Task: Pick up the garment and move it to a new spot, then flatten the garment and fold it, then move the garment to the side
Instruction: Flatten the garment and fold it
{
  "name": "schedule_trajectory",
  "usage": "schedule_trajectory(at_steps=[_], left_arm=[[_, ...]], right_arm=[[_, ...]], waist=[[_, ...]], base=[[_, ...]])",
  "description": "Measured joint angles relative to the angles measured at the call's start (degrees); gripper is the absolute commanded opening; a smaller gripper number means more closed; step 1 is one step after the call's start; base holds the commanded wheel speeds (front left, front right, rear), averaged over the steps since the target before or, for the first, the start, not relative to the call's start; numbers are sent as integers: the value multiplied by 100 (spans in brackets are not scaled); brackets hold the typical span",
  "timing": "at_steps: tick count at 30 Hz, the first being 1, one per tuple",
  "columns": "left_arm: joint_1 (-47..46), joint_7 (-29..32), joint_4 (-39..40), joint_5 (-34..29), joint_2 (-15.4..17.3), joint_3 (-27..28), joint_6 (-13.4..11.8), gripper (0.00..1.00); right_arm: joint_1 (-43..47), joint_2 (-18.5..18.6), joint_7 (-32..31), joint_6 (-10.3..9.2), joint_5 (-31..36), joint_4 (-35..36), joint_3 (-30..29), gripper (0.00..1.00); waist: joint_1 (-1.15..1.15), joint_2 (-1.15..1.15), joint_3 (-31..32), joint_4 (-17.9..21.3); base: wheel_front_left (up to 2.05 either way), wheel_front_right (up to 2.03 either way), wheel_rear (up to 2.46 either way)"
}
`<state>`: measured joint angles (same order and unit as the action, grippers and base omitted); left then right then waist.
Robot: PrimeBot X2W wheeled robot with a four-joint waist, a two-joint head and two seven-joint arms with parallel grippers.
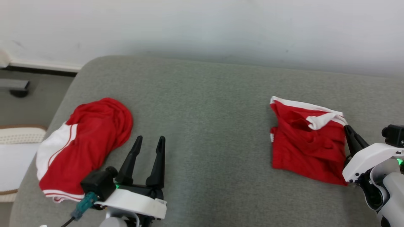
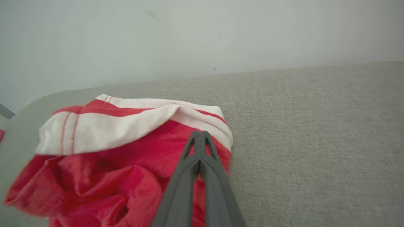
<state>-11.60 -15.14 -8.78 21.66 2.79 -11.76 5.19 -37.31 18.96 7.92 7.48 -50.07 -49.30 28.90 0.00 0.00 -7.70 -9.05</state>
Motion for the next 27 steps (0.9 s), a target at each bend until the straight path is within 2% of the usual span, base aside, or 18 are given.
schedule_trajectory(at_steps=[4, 8, 12, 18, 22, 23, 27], left_arm=[[-10, 1, -37, 44, 0, -9, -19, 100], [-5, 1, -88, 54, 0, -2, -19, 100], [-2, 1, -97, 41, 0, 30, -20, 100], [18, 0, -130, 20, -1, 12, -20, 100], [38, 0, -171, 20, -1, -23, -19, 100], [38, 0, -181, 20, -1, -27, -19, 100], [39, 0, -180, 20, -1, -30, -19, 100]], right_arm=[[-90, -66, -218, 0, -439, -287, 79, 0], [39, -261, -635, 0, -1076, -201, 208, 0], [347, -309, -1011, 0, -1677, 356, 519, 0], [583, -281, -1298, 0, -2078, 1094, 951, 0], [728, -124, -1549, 0, -2331, 1658, 1301, 0], [749, -31, -1522, 0, -2442, 1914, 1389, 0], [748, 155, -1289, 0, -2523, 2207, 1421, 0]], waist=[[0, 0, -86, -253], [0, 0, -34, -367], [0, 0, 56, -324], [0, 0, 119, -192], [0, 0, 169, -93], [0, 0, 185, -60], [0, 0, 197, -25]], base=[[0, 0, 0], [0, 0, 0], [0, 0, 0], [0, 0, 0], [0, 0, 0], [0, 0, 0], [0, 0, 0]])
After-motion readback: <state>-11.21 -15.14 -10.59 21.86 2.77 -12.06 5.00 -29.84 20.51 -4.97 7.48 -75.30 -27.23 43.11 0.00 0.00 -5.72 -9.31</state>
